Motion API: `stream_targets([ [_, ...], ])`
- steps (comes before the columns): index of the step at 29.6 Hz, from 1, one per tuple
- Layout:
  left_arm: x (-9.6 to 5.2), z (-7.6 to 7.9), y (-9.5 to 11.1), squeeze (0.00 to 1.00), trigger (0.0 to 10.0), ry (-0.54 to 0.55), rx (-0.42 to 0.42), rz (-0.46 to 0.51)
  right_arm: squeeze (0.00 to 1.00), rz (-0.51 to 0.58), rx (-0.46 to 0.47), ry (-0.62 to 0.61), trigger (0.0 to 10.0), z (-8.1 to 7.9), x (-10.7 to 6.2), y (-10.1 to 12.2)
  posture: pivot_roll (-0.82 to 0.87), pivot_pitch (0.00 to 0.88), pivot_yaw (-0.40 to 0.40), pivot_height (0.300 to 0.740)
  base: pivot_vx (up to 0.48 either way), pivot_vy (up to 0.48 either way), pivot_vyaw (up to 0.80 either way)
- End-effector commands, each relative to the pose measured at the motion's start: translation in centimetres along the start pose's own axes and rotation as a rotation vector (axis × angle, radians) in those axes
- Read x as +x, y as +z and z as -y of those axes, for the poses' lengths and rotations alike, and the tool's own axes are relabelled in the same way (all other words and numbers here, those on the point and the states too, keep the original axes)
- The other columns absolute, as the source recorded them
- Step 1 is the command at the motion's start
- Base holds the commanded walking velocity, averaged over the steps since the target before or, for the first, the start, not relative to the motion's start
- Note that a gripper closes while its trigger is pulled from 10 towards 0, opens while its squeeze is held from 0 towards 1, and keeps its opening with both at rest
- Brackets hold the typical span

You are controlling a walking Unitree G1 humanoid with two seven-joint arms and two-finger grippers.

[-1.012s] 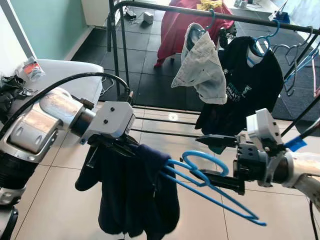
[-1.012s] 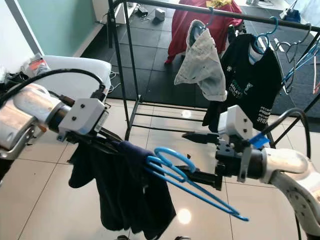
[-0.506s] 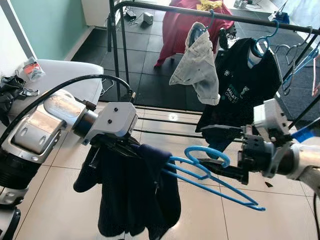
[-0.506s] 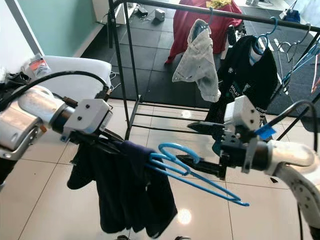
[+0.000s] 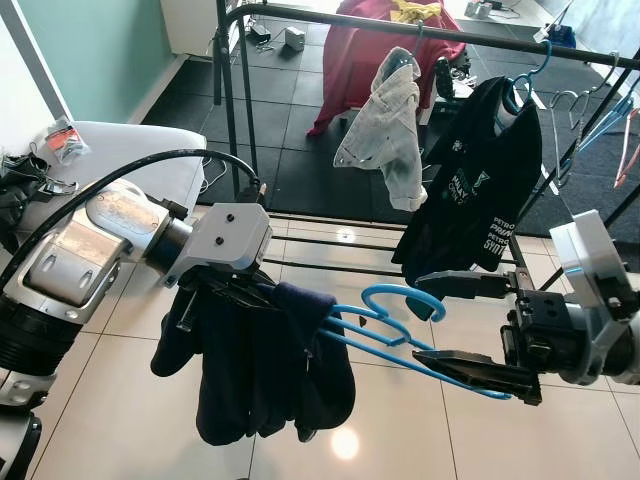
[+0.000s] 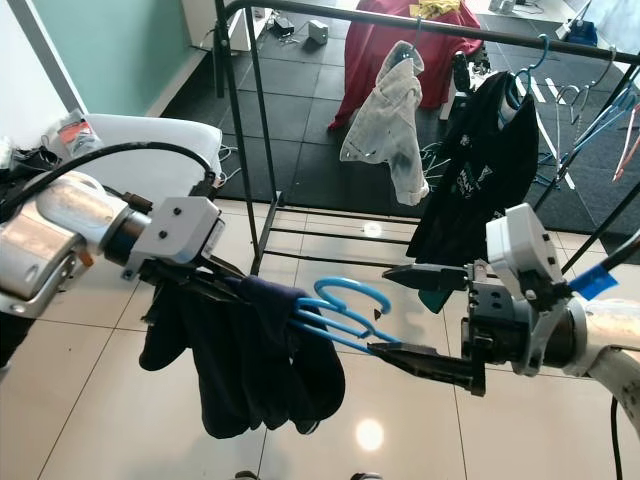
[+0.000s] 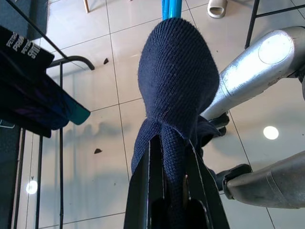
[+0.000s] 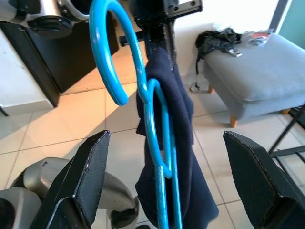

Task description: Hang hanger

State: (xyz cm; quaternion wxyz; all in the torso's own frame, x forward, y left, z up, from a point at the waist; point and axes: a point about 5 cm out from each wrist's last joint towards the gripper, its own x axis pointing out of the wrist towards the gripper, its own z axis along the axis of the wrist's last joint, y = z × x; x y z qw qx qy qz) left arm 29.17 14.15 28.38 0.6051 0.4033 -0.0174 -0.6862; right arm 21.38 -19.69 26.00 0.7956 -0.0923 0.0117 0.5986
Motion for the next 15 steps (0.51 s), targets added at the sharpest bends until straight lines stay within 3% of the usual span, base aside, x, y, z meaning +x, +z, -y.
stream_targets([
  [1, 0.4, 0.0, 0.7, 0.0, 10.0, -0.013, 0.037, 0.026, 0.0, -0.009, -0.008, 0.017, 10.0, -0.3, 0.4, -0.1, -0.05, 0.152, -0.012, 0.74, 0.0, 0.0, 0.0],
  [6, 0.4, -0.1, 1.7, 0.0, 10.0, -0.006, 0.063, 0.069, 0.0, -0.063, -0.016, -0.024, 10.0, 0.3, 0.9, -1.2, -0.05, 0.149, -0.015, 0.74, 0.0, 0.0, 0.0],
  [10, 0.6, -0.3, 2.3, 0.0, 10.0, 0.007, 0.081, 0.092, 0.0, -0.039, -0.003, -0.039, 10.0, 0.6, 1.7, -1.7, -0.05, 0.145, -0.017, 0.74, 0.0, 0.0, 0.0],
  [11, 0.7, -0.3, 2.4, 0.0, 10.0, 0.009, 0.086, 0.098, 0.0, -0.028, -0.002, -0.045, 2.8, 0.8, 2.1, -1.9, -0.05, 0.144, -0.016, 0.74, 0.0, 0.0, 0.0],
  [12, 0.8, -0.3, 2.6, 0.0, 10.0, 0.01, 0.09, 0.103, 0.0, -0.013, 0.0, -0.052, 0.0, 1.0, 2.5, -2.0, -0.05, 0.142, -0.016, 0.74, 0.0, 0.0, 0.0],
  [15, 0.8, -0.3, 2.7, 0.0, 10.0, 0.007, 0.093, 0.112, 0.0, 0.008, -0.001, -0.055, 0.0, 1.1, 3.0, -1.9, -0.04, 0.142, -0.016, 0.74, 0.0, 0.0, 0.0],
])
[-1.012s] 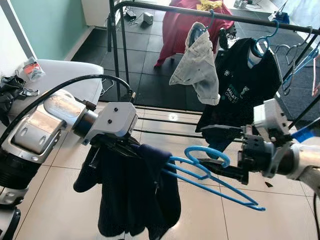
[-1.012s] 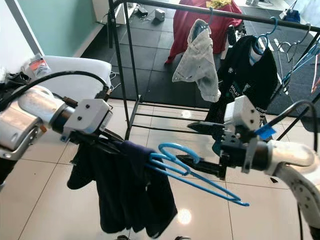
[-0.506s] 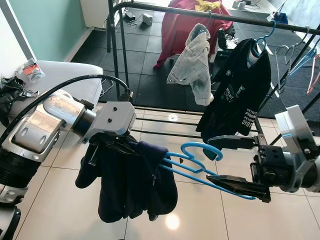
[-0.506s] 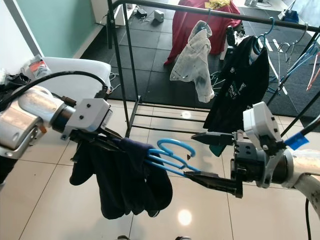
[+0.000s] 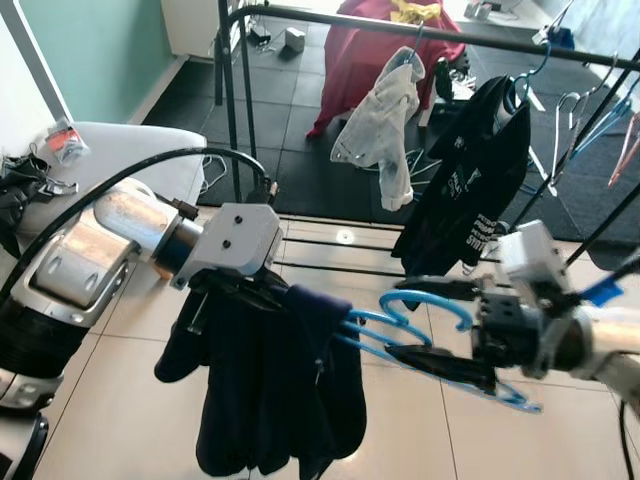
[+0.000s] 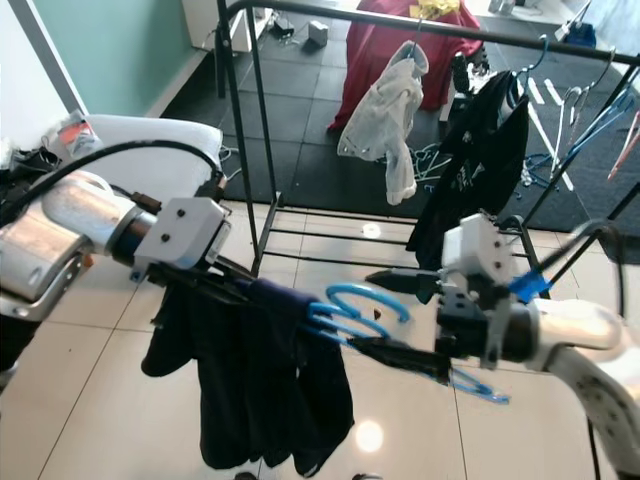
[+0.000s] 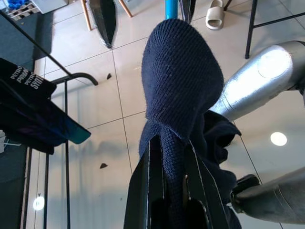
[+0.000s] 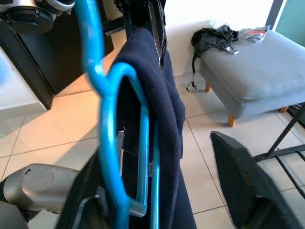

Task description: Hang hanger

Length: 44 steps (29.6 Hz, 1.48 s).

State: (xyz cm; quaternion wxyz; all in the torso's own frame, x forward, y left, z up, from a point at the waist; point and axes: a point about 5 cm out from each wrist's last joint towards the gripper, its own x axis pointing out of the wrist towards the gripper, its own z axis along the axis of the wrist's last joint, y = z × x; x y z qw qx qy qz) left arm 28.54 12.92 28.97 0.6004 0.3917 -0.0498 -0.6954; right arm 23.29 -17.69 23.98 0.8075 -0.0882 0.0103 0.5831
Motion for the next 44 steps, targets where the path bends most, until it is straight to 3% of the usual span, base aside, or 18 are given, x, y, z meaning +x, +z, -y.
stream_targets([
  [1, 0.2, -0.2, 1.4, 0.0, 10.0, -0.003, 0.059, 0.049, 0.0, 0.003, -0.008, -0.016, 0.0, 0.1, 0.3, -0.1, -0.04, 0.142, -0.016, 0.74, 0.0, 0.0, 0.0],
  [17, 0.5, -0.3, 2.2, 0.0, 10.0, -0.015, 0.06, 0.12, 0.0, -0.011, -0.028, -0.035, 0.0, 0.3, 0.4, -0.1, -0.05, 0.148, -0.018, 0.74, 0.0, 0.0, 0.0],
  [18, 0.4, -0.5, 2.3, 1.0, 10.0, -0.008, 0.047, 0.137, 0.0, -0.011, -0.032, -0.041, 0.0, 0.4, 0.4, -0.1, -0.05, 0.148, -0.018, 0.74, 0.0, 0.0, 0.0],
  [24, -0.5, -1.7, 2.5, 1.0, 10.0, 0.067, -0.007, 0.23, 0.0, -0.005, -0.065, -0.055, 0.0, 0.7, 0.2, 0.5, -0.05, 0.15, -0.015, 0.74, 0.0, 0.0, 0.0],
  [28, -0.7, -1.8, 2.5, 1.0, 10.0, 0.078, -0.014, 0.243, 0.0, -0.004, -0.071, -0.057, 0.0, 0.7, 0.2, 0.7, -0.05, 0.15, -0.015, 0.74, 0.0, 0.0, 0.0],
  [30, -1.9, -2.5, 2.7, 1.0, 10.0, 0.132, -0.042, 0.307, 0.0, 0.009, -0.104, -0.074, 0.0, 1.0, 0.0, 1.5, -0.05, 0.151, -0.015, 0.74, 0.0, 0.0, 0.0],
  [33, -2.6, -2.8, 2.9, 1.0, 10.0, 0.163, -0.057, 0.347, 0.0, 0.02, -0.123, -0.085, 0.0, 1.1, -0.1, 2.0, -0.05, 0.153, -0.014, 0.74, 0.0, 0.0, 0.0],
  [35, -3.4, -3.4, 2.9, 1.0, 10.0, 0.228, -0.076, 0.394, 0.0, 0.033, -0.145, -0.099, 0.0, 1.3, -0.4, 2.6, -0.05, 0.155, -0.012, 0.74, 0.0, 0.0, 0.0],
  [36, -4.2, -4.0, 2.7, 1.0, 10.0, 0.317, -0.09, 0.431, 0.0, 0.045, -0.166, -0.114, 0.0, 1.4, -0.6, 3.1, -0.05, 0.156, -0.01, 0.74, 0.0, 0.0, 0.0],
  [37, -4.2, -4.0, 2.7, 1.0, 10.0, 0.317, -0.09, 0.431, 0.0, 0.045, -0.166, -0.114, 0.0, 1.4, -0.6, 3.1, -0.05, 0.156, -0.01, 0.74, 0.0, 0.0, 0.0],
  [39, -5.7, -5.2, 1.8, 1.0, 10.0, 0.527, -0.131, 0.478, 0.0, 0.069, -0.2, -0.145, 0.0, 1.6, -1.3, 4.1, -0.05, 0.158, -0.008, 0.74, 0.0, 0.0, 0.0],
  [40, -5.7, -5.2, 1.8, 1.0, 10.0, 0.527, -0.131, 0.478, 0.0, 0.069, -0.2, -0.145, 0.0, 1.6, -1.3, 4.1, -0.05, 0.158, -0.008, 0.74, 0.0, 0.0, 0.0],
  [41, -6.3, -5.5, 0.9, 0.85, 10.0, 0.608, -0.166, 0.487, 0.0, 0.089, -0.221, -0.173, 0.0, 1.8, -1.8, 4.8, -0.05, 0.159, -0.012, 0.74, 0.0, 0.0, 0.0],
  [42, -6.3, -5.5, 0.9, 0.85, 10.0, 0.608, -0.166, 0.487, 0.0, 0.089, -0.221, -0.173, 0.0, 1.8, -1.8, 4.8, -0.05, 0.159, -0.012, 0.74, 0.0, 0.0, 0.0],
  [43, -6.9, -5.4, 0.0, 0.0, 10.0, 0.666, -0.218, 0.53, 0.0, 0.127, -0.245, -0.213, 0.0, 2.1, -2.7, 5.7, -0.05, 0.162, -0.018, 0.74, 0.0, 0.0, 0.0],
  [44, -6.9, -5.4, 0.0, 0.0, 10.0, 0.666, -0.218, 0.53, 0.0, 0.127, -0.245, -0.213, 0.0, 2.1, -2.7, 5.7, -0.05, 0.162, -0.018, 0.74, 0.0, 0.0, 0.0],
])
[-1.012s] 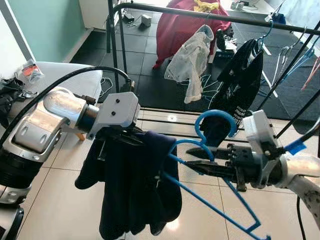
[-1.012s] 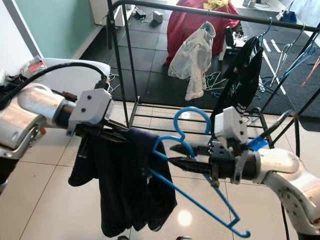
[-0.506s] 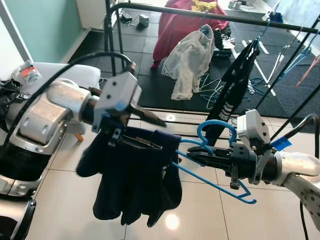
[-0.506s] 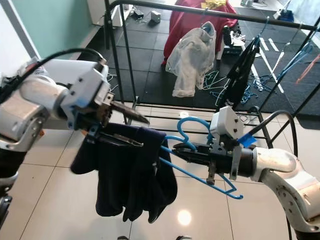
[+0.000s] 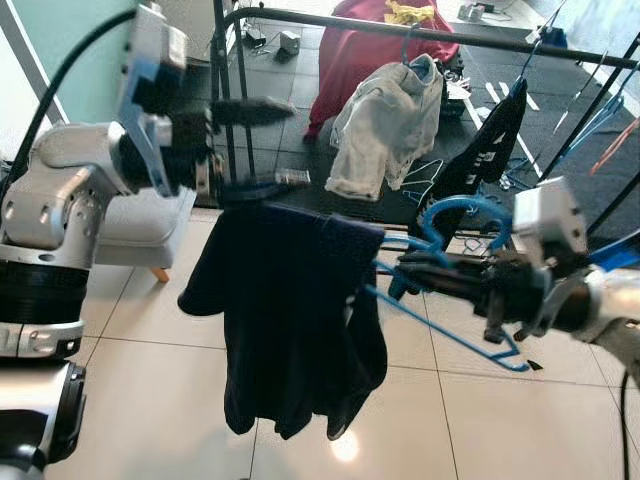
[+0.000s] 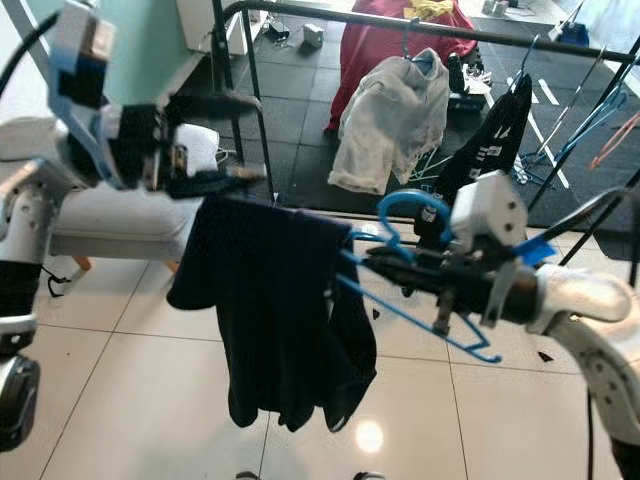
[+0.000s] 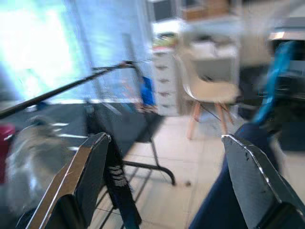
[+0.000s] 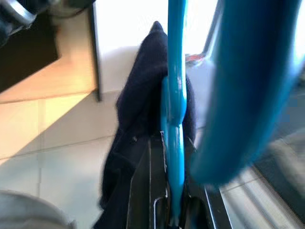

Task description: Hang hanger

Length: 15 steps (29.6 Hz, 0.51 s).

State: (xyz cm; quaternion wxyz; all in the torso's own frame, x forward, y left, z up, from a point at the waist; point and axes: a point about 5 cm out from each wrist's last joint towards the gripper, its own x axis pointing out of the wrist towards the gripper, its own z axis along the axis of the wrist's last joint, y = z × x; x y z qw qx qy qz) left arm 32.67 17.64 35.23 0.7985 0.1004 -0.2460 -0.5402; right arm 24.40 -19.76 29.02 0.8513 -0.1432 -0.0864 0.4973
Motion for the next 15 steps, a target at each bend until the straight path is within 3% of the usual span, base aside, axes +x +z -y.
stream_targets([
  [1, -0.5, -0.1, -0.4, 0.0, 10.0, 0.036, -0.044, 0.053, 0.0, 0.083, -0.064, -0.041, 0.0, 0.6, -0.9, 1.9, -0.05, 0.162, -0.018, 0.74, 0.0, 0.0, 0.0],
  [4, -1.4, 0.5, -1.5, 0.0, 10.0, 0.045, -0.119, 0.114, 0.0, 0.129, -0.091, -0.074, 0.0, 1.3, -1.7, 3.1, -0.06, 0.163, -0.025, 0.74, 0.0, 0.0, 0.0],
  [9, -2.2, 2.3, -2.4, 0.0, 10.0, -0.058, -0.212, 0.184, 0.0, 0.166, -0.111, -0.089, 0.0, 1.6, -2.2, 4.2, -0.06, 0.162, -0.026, 0.74, 0.0, 0.0, 0.0],
  [12, -2.1, 3.0, -2.9, 0.0, 10.0, -0.084, -0.231, 0.172, 0.0, 0.169, -0.11, -0.088, 0.0, 1.6, -2.3, 4.3, -0.06, 0.161, -0.025, 0.74, 0.0, 0.0, 0.0],
  [15, -0.9, 3.7, -4.1, 0.0, 10.0, -0.065, -0.229, 0.147, 0.0, 0.169, -0.099, -0.081, 0.0, 1.4, -2.3, 4.2, -0.07, 0.16, -0.025, 0.74, 0.0, 0.0, 0.0],
])
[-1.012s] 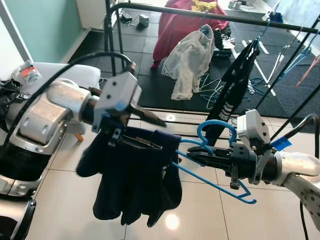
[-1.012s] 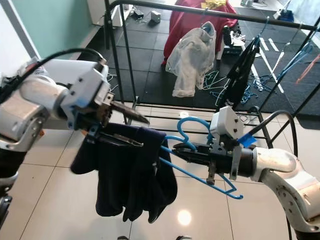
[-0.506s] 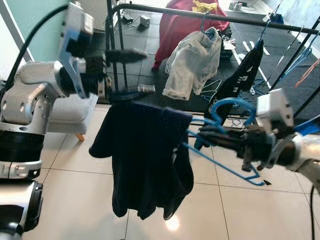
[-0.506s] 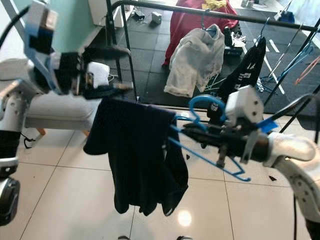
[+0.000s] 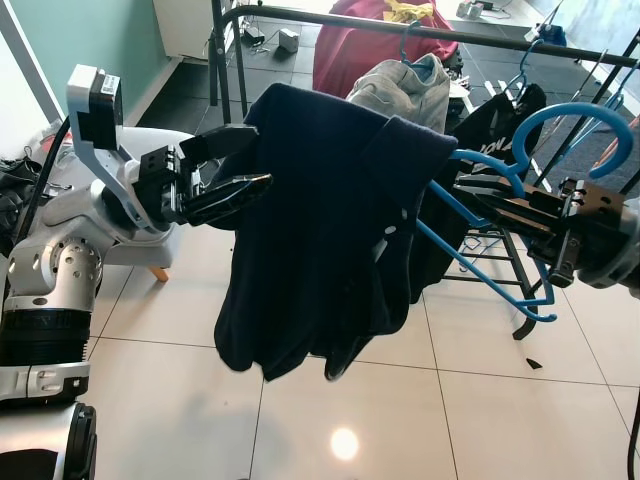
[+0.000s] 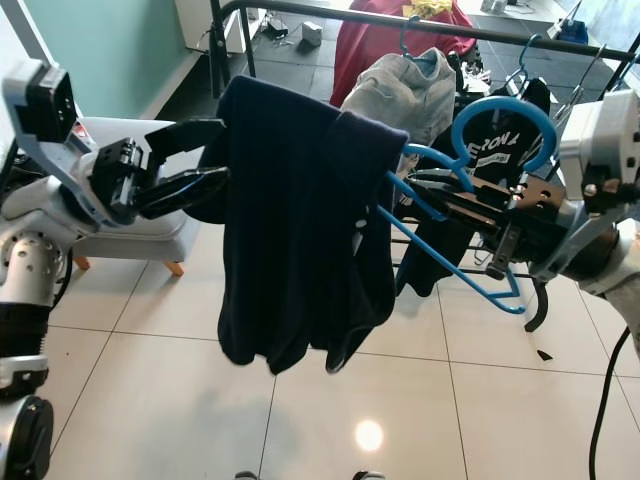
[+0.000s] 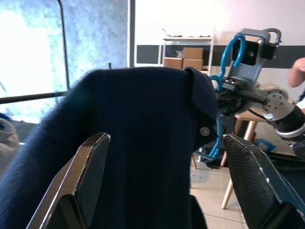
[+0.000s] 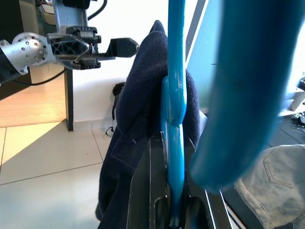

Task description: Hang hanger

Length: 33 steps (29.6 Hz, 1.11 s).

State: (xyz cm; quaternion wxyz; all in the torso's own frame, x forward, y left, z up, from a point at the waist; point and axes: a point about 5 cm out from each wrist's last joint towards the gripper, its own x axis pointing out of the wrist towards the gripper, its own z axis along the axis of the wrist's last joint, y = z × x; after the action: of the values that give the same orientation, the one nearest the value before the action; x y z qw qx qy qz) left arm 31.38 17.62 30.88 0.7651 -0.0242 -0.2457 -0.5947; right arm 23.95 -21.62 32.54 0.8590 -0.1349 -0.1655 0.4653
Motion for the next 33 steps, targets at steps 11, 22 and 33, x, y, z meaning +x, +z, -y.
stream_targets([
  [11, 3.0, -0.3, -3.3, 0.0, 10.0, 0.196, 0.145, -0.067, 0.0, 0.035, -0.012, 0.016, 0.0, -0.1, -0.4, 1.1, -0.08, 0.149, -0.03, 0.74, 0.0, 0.0, 0.0],
  [22, 0.8, -1.7, -1.8, 0.0, 10.0, 0.31, 0.202, -0.062, 0.0, 0.028, -0.002, 0.016, 0.0, -0.1, -0.5, 1.0, -0.08, 0.158, -0.033, 0.74, 0.0, 0.0, 0.0],
  [33, -2.3, -3.1, 1.5, 0.0, 10.0, 0.389, 0.215, 0.017, 0.0, 0.02, 0.003, 0.01, 0.0, -0.2, -0.9, 1.0, -0.07, 0.171, -0.035, 0.74, 0.0, 0.0, 0.0],
])
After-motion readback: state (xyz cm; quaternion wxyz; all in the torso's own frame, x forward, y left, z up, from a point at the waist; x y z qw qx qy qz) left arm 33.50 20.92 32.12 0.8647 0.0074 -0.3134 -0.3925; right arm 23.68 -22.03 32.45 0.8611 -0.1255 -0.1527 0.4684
